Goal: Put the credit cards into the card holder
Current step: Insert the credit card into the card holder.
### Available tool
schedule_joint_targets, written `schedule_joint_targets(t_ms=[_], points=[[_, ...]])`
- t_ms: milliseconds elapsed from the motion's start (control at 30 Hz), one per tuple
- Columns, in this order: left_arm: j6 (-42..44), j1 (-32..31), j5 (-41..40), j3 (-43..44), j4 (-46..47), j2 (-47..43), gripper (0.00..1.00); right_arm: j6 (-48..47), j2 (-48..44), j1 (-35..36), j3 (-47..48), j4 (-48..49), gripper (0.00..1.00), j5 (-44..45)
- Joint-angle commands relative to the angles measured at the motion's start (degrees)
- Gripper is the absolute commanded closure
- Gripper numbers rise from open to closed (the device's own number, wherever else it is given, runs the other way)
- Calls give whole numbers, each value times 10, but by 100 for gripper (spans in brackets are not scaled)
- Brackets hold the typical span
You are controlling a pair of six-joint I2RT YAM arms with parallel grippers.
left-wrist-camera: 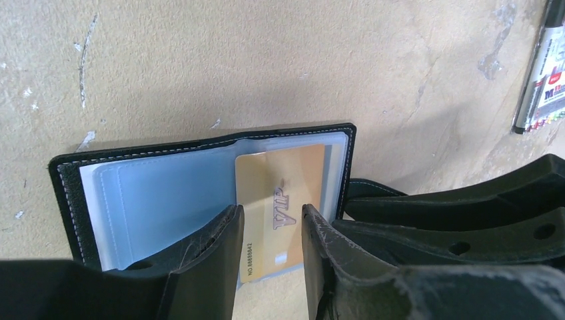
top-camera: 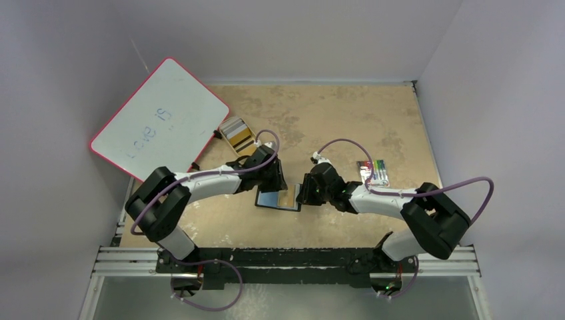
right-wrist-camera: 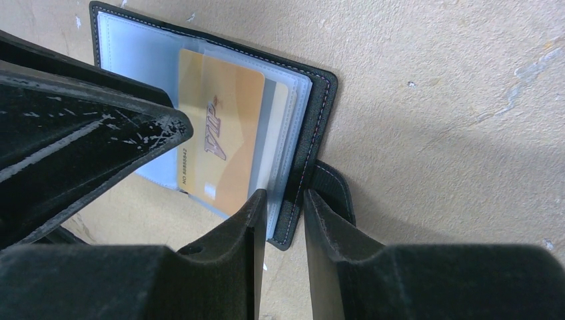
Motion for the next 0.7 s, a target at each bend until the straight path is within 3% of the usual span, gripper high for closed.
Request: schedule_joint_targets(t_ms=[0, 233, 667], points=[[-14, -2, 3, -9, 24, 16, 63, -8, 1, 3, 3, 13, 71, -3], [-24, -2, 13, -11, 36, 29, 63, -6, 9, 3, 0, 21, 70, -6], [-87, -8, 84, -46, 140, 2, 63, -5, 18, 3, 3, 30, 71, -7]])
